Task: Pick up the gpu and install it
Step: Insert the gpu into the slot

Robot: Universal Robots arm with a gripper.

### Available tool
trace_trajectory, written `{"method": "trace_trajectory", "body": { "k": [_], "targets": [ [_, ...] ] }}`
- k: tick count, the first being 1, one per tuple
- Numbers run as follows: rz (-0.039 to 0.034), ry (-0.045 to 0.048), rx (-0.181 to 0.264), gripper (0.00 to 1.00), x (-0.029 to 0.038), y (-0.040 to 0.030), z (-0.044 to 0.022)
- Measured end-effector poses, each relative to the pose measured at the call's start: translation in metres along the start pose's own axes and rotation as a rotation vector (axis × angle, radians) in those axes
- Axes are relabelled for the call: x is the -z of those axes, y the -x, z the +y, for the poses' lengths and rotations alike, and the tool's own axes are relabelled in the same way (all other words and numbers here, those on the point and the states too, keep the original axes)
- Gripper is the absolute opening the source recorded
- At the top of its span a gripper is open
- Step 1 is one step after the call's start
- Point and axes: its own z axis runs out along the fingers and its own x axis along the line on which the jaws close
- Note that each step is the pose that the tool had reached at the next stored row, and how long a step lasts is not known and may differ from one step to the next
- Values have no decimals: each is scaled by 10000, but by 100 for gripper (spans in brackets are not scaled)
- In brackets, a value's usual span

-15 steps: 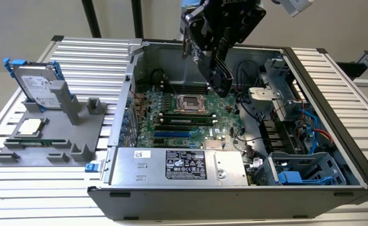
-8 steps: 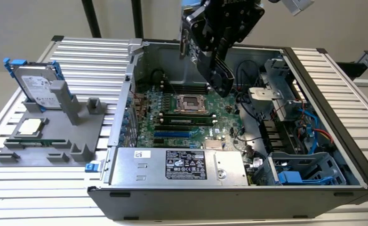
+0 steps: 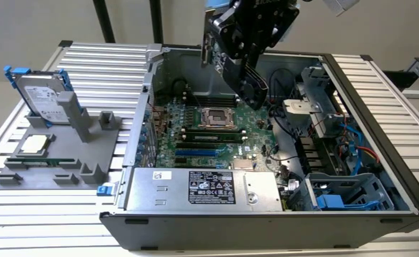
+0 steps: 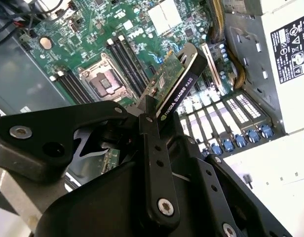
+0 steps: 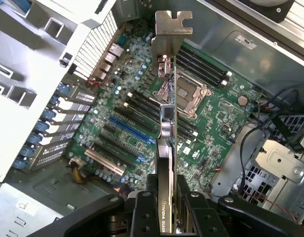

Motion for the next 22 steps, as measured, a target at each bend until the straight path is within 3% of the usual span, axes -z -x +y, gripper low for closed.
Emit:
{"method": "trace_trajectory", "body": {
  "k": [22],
  "targets": [
    [89,38,1849,0,-1,0,0]
  ]
}}
